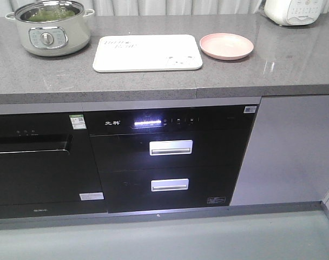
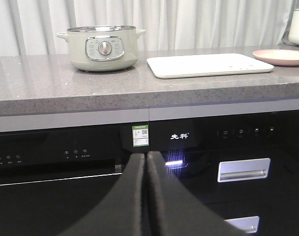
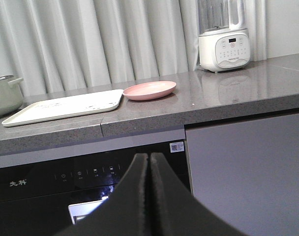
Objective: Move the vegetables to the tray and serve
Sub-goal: 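Drive the base forward toward the counter with the pot and tray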
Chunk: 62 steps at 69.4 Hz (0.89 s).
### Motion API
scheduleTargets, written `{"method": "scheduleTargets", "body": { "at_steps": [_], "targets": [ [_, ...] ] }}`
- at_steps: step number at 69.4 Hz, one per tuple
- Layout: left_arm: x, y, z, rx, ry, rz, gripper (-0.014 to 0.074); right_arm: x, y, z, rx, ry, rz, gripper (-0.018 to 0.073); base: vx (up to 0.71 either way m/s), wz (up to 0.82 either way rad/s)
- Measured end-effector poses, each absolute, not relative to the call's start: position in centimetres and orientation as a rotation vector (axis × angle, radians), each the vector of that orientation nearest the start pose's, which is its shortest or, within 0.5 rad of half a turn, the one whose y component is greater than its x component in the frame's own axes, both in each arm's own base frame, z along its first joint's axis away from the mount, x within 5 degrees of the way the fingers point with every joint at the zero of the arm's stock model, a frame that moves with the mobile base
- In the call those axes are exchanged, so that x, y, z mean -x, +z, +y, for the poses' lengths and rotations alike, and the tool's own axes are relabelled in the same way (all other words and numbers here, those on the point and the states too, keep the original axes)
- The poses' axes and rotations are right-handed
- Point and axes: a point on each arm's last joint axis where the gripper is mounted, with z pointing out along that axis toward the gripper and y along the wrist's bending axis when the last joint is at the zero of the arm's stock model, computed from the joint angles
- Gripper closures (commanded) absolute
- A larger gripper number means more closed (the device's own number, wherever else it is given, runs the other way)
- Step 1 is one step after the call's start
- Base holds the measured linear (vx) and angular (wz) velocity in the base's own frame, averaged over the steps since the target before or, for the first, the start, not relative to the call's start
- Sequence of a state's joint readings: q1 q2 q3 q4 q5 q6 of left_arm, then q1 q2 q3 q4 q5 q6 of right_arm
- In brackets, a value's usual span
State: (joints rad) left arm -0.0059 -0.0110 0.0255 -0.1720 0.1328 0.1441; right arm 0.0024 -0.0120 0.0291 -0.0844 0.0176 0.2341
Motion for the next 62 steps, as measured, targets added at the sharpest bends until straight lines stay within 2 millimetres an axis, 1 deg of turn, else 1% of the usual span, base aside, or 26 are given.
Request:
{"method": "scheduleTargets", "body": {
  "at_steps": [62],
  "targets": [
    [-5.65, 19.33, -0.24, -0.001, -0.043, 1.629, 0.0602, -5.66, 20.24, 0.00, -0.113, 0.121, 1.515, 0.0562, 0.13, 0.03]
  ]
}}
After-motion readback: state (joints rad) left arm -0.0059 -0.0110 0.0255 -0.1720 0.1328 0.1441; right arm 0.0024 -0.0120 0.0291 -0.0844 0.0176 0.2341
